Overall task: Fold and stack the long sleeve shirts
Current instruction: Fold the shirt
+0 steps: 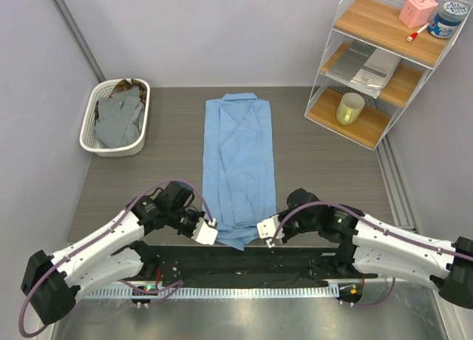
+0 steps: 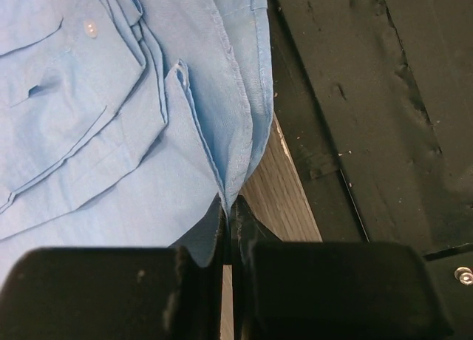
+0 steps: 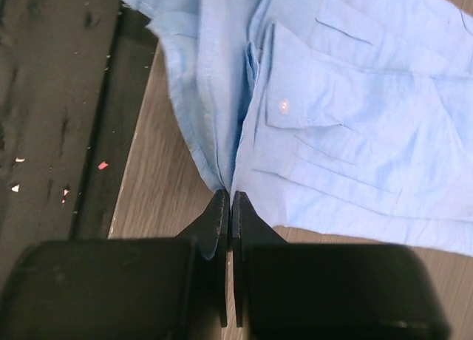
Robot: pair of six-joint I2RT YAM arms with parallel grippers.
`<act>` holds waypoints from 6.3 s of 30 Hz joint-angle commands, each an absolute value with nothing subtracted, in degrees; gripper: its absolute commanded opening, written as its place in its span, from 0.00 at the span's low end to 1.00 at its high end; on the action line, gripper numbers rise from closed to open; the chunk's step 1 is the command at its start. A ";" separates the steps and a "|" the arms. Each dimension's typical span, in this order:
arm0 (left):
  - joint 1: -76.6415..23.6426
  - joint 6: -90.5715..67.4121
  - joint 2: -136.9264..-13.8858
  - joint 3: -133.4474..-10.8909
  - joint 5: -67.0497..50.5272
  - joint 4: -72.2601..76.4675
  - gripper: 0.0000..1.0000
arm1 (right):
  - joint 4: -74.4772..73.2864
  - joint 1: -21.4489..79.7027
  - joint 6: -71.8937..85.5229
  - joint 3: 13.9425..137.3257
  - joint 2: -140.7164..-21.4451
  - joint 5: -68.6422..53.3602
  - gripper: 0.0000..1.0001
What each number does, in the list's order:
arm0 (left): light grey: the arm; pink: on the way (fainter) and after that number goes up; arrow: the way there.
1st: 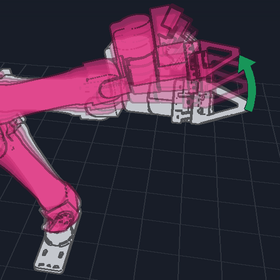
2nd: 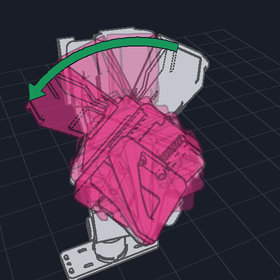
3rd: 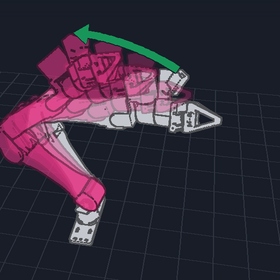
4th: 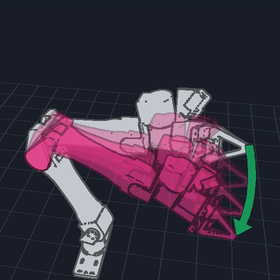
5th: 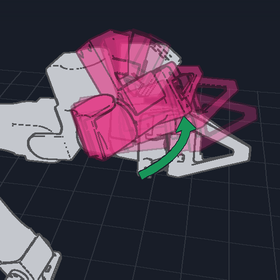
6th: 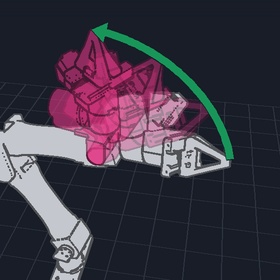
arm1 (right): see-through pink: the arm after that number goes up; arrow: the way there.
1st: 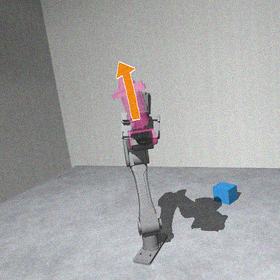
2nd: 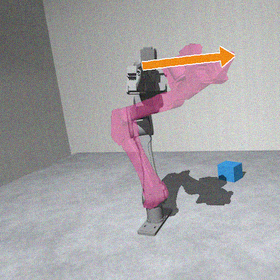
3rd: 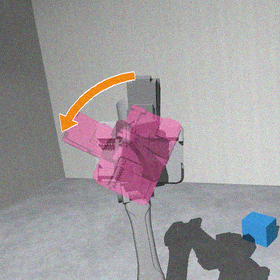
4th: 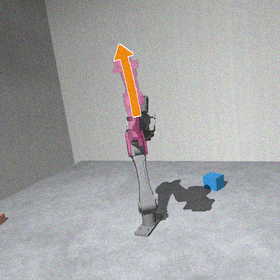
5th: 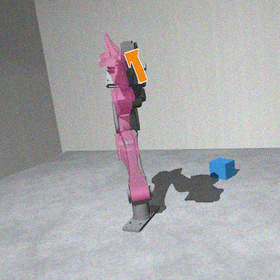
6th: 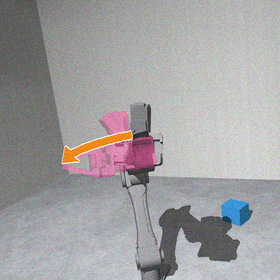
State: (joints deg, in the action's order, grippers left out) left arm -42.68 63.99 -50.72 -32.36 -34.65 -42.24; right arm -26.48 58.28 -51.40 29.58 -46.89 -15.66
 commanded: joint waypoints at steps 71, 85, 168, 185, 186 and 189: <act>-11.77 0.72 -106.08 -86.40 -33.85 -39.47 0.60 | -41.04 9.41 -25.24 93.26 -108.80 -46.40 0.65; -13.01 -6.86 -103.81 -73.75 -36.65 -35.77 0.64 | -44.03 10.37 -17.85 83.08 -115.67 -44.91 0.75; -13.27 -5.71 -120.07 -90.53 -32.23 -29.19 0.31 | -25.40 8.79 -8.53 93.08 -125.86 -39.99 0.06; -14.93 -11.69 -107.31 -86.48 -44.82 -26.98 0.58 | -33.72 4.57 -8.61 89.03 -110.22 -41.22 0.47; -16.59 -11.69 -107.66 -86.66 -44.56 -26.81 0.58 | -35.84 4.48 -10.27 90.34 -110.30 -42.61 0.49; -19.94 -11.08 -109.85 -87.36 -37.82 -25.49 0.59 | -41.21 4.66 -10.29 89.83 -110.39 -44.29 0.54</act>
